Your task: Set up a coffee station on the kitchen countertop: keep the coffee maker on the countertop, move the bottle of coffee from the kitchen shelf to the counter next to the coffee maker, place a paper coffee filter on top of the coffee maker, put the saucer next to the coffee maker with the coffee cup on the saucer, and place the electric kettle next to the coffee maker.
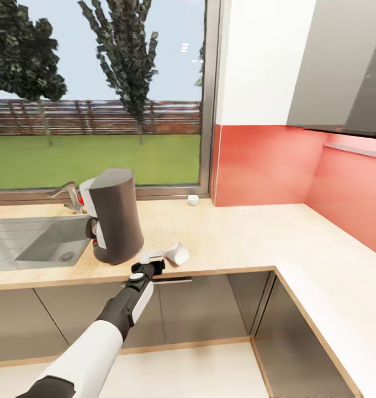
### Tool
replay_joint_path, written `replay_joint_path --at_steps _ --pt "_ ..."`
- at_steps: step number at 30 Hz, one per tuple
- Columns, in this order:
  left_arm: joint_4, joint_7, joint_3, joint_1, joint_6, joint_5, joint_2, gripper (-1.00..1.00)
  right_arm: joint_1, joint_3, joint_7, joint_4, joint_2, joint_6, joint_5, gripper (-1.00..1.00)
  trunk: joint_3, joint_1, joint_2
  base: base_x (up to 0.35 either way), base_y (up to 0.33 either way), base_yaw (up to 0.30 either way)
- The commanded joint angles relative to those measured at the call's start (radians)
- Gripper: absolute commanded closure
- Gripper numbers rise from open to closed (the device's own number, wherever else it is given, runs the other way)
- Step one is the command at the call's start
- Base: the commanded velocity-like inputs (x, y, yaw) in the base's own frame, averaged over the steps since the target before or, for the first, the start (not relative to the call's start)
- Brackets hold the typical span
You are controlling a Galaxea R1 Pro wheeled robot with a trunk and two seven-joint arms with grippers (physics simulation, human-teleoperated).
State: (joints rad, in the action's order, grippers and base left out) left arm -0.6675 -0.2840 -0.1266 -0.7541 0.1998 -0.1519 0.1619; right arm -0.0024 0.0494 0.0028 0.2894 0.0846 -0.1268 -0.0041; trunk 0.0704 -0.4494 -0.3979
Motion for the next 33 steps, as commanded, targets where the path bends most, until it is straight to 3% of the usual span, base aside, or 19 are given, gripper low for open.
replay_joint_path --at_steps 1,21,33 --pt "-0.002 -0.009 -0.005 -0.001 0.004 -0.011 -0.001 -1.0 0.0 0.003 0.0 0.001 0.0 -0.002 -0.001 -1.0 0.002 -0.001 -0.002 0.002 0.0 -0.26" --pt "0.011 -0.007 -0.006 -0.001 0.003 -0.011 -0.001 -1.0 -0.001 0.004 0.0 0.001 0.0 -0.002 0.0 -1.0 0.002 -0.001 -0.002 0.0 0.0 -0.11" --pt "0.026 -0.007 -0.006 -0.001 0.001 -0.008 -0.003 -1.0 -0.001 0.009 -0.001 -0.004 0.003 -0.002 0.001 -1.0 0.002 -0.001 -0.002 0.13 0.0 -0.022"
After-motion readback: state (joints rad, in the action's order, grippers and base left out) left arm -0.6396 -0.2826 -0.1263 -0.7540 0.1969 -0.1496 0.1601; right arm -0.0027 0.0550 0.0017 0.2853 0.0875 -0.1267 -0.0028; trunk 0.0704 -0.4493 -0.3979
